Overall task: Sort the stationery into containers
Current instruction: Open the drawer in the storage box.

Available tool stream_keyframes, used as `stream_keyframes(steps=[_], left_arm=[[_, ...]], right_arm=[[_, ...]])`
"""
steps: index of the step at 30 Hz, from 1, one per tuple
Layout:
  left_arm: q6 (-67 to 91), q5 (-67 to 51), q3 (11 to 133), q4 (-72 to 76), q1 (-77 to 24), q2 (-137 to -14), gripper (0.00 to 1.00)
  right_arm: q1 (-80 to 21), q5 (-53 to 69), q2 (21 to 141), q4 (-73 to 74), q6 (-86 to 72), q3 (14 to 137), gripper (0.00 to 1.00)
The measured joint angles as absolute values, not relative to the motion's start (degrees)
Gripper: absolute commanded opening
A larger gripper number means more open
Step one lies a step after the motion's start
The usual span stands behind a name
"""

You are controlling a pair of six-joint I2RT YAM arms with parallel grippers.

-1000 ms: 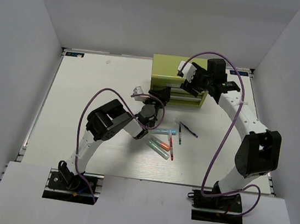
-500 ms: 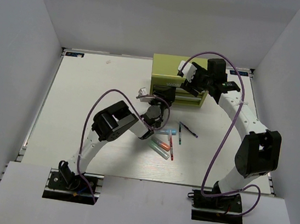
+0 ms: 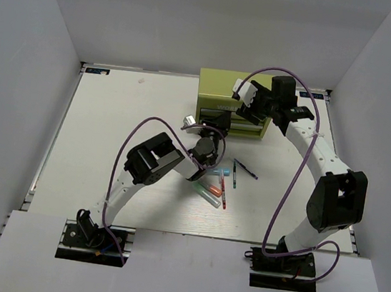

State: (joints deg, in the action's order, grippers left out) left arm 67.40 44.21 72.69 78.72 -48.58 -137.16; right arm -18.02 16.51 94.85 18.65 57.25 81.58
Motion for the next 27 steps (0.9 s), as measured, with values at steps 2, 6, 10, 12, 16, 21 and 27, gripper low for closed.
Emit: stream_keyframes(steps=[2, 6, 10, 12, 16, 21, 27], left_arm=[[68.03, 44.34, 72.55, 78.98, -48.71, -137.16, 0.38], [69.6, 44.47, 71.77, 80.14, -49.17, -137.03, 0.23], [71.42, 45.32, 71.57, 80.09, -49.58, -137.03, 0.07], [71.94, 45.41, 71.59, 79.99, -49.58, -137.03, 0.0], [72.49, 45.45, 71.59, 79.92, -49.58, -137.03, 0.0], [72.58, 45.52, 71.59, 79.9, -49.58, -137.03, 0.0], [72.77, 45.58, 71.48, 79.88, -49.58, -137.03, 0.0]], right_arm=[[-18.02, 16.64, 94.85, 18.92, 57.25, 81.58, 0.73], [-18.02, 16.69, 94.85, 19.73, 57.23, 81.6, 0.73], [-18.02, 16.67, 94.85, 20.16, 57.28, 81.6, 0.73], [-18.02, 16.67, 94.85, 20.18, 57.3, 81.6, 0.73], [-18.0, 16.91, 94.85, 20.34, 57.43, 81.67, 0.73], [-17.96, 18.39, 94.28, 21.39, 57.76, 81.69, 0.75], [-17.65, 22.83, 92.27, 25.8, 61.69, 81.19, 0.82]])
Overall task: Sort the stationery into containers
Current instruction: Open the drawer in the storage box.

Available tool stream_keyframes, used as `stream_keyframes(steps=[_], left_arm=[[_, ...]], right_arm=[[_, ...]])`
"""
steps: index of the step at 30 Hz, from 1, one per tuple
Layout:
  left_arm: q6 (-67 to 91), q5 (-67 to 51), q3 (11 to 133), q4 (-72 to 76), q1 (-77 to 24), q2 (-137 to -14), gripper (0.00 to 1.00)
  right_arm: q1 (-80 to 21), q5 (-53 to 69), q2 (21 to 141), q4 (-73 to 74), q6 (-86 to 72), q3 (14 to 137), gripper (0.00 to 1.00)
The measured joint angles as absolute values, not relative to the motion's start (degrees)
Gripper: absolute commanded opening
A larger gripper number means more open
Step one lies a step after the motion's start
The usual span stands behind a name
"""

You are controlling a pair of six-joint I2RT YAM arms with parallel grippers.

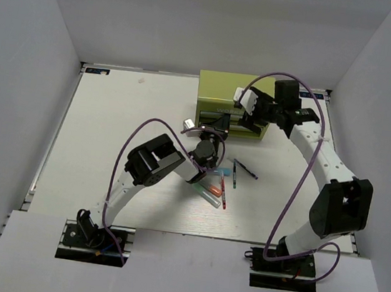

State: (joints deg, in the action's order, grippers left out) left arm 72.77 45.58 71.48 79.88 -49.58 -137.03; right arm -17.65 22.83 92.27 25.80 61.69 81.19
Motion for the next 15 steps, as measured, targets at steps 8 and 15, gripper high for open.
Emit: stream_keyframes(steps=[8, 15], left_arm=[[73.03, 45.34, 70.91, 80.27, -49.58, -137.01, 0.0], [73.12, 44.62, 70.15, 80.03, -49.47, -136.44, 0.0]], right_arm=[[-17.74, 26.52, 88.58, 27.99, 64.79, 79.79, 0.84], [-17.76, 25.26, 89.58, 27.22, 65.45, 80.25, 0.84]])
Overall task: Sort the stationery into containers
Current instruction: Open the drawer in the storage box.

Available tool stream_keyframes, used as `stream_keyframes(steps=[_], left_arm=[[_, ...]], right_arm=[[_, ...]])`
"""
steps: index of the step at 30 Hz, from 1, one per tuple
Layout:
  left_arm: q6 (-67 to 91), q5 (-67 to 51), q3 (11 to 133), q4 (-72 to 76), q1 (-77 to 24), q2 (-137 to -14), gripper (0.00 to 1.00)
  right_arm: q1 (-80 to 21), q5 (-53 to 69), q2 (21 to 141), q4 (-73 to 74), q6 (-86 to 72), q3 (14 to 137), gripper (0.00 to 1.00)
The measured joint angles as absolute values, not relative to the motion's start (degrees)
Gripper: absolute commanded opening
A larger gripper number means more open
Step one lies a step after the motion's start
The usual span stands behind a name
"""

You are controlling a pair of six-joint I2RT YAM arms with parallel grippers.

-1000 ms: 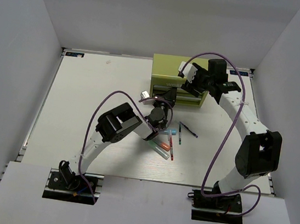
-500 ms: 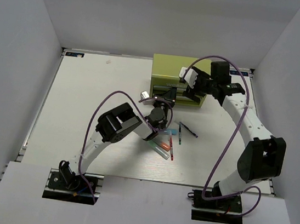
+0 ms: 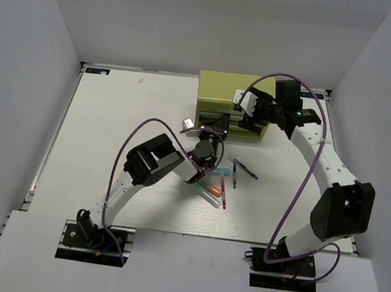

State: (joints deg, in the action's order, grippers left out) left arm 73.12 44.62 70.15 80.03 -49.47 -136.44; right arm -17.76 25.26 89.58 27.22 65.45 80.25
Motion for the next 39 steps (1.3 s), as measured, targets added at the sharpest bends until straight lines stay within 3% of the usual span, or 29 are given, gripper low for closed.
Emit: stream_keyframes(steps=[28, 39], left_arm=[[73.58, 41.6, 62.59, 78.81, -50.11, -131.46, 0.0], [73.84, 41.6, 61.95, 79.4, -50.17, -131.35, 0.0]], right_arm=[[-18.0, 24.21, 89.73, 19.57, 66.04, 78.3, 0.82], [-18.0, 23.49, 94.39, 22.98, 67.11, 83.99, 0.79]])
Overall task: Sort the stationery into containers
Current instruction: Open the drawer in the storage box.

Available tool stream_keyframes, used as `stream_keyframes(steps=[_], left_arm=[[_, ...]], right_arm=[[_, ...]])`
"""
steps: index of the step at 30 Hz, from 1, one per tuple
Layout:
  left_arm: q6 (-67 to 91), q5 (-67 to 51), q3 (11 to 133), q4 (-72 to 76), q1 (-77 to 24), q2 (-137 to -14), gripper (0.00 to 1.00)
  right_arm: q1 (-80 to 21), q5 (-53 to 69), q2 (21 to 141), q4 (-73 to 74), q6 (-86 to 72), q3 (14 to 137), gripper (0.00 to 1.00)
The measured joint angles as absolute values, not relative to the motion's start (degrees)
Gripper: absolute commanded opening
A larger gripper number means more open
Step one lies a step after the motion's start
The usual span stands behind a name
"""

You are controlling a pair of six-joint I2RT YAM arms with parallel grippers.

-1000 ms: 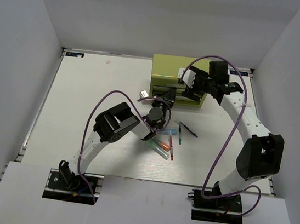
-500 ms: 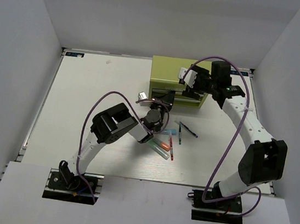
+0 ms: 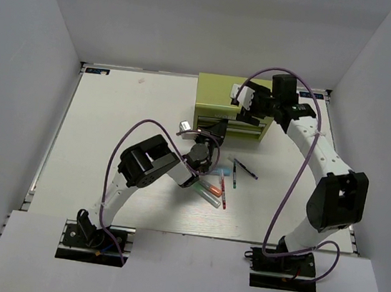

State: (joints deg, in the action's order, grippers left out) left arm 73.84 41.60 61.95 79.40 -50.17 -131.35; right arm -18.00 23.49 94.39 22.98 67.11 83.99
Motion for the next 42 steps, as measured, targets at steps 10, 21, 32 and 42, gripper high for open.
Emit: stream_keyframes(steps=[10, 21, 32, 42], left_arm=[[74.24, 42.11, 60.49, 80.36, -50.85, -130.5, 0.0], [74.24, 42.61, 59.81, 80.64, -51.24, -130.15, 0.0], [74.43, 42.37, 55.31, 81.67, -53.41, -127.68, 0.0], [74.43, 43.31, 51.99, 81.69, -55.61, -125.43, 0.0]], right_arm=[[-17.98, 20.82, 97.12, 25.43, 66.72, 86.11, 0.73], [-17.74, 17.69, 99.29, 25.54, 65.12, 88.47, 0.72], [-17.93, 16.25, 100.27, 26.92, 62.35, 90.35, 0.72], [-18.13, 15.33, 100.47, 27.09, 61.23, 90.65, 0.73]])
